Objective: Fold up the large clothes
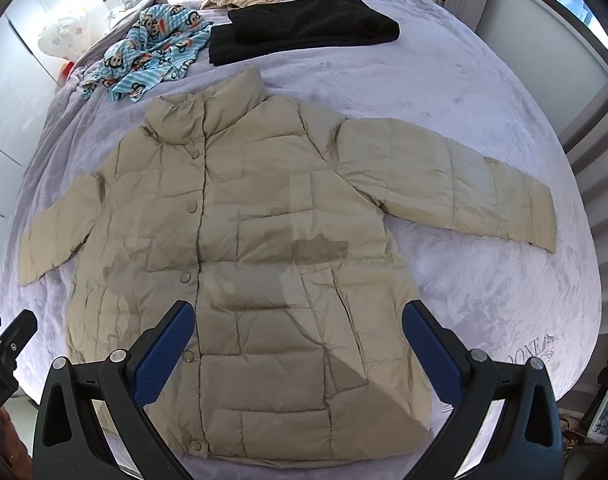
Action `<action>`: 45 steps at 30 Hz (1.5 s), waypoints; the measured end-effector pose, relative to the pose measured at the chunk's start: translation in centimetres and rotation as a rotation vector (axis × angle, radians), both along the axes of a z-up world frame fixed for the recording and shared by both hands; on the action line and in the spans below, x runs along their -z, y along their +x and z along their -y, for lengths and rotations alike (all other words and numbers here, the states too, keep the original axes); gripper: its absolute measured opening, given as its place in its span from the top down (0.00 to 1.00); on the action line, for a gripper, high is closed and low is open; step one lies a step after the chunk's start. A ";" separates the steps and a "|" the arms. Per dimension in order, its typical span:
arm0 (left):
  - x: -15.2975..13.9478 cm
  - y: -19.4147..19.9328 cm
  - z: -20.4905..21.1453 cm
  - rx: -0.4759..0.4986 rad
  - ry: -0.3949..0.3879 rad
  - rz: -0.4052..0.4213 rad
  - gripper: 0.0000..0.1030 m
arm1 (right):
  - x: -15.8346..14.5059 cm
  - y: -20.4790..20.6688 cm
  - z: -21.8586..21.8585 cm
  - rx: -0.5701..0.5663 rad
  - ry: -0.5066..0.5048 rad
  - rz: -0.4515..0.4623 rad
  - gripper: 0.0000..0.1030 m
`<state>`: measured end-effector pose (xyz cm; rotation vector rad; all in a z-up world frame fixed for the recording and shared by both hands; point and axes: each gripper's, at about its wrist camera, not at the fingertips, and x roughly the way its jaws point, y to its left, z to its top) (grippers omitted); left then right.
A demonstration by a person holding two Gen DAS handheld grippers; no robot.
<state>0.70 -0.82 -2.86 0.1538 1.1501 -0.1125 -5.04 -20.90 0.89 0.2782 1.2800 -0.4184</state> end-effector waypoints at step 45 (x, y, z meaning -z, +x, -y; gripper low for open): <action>20.0 16.4 -32.3 -0.416 -0.556 -0.099 0.00 | 13.0 9.4 -17.6 -0.113 0.217 -0.111 0.00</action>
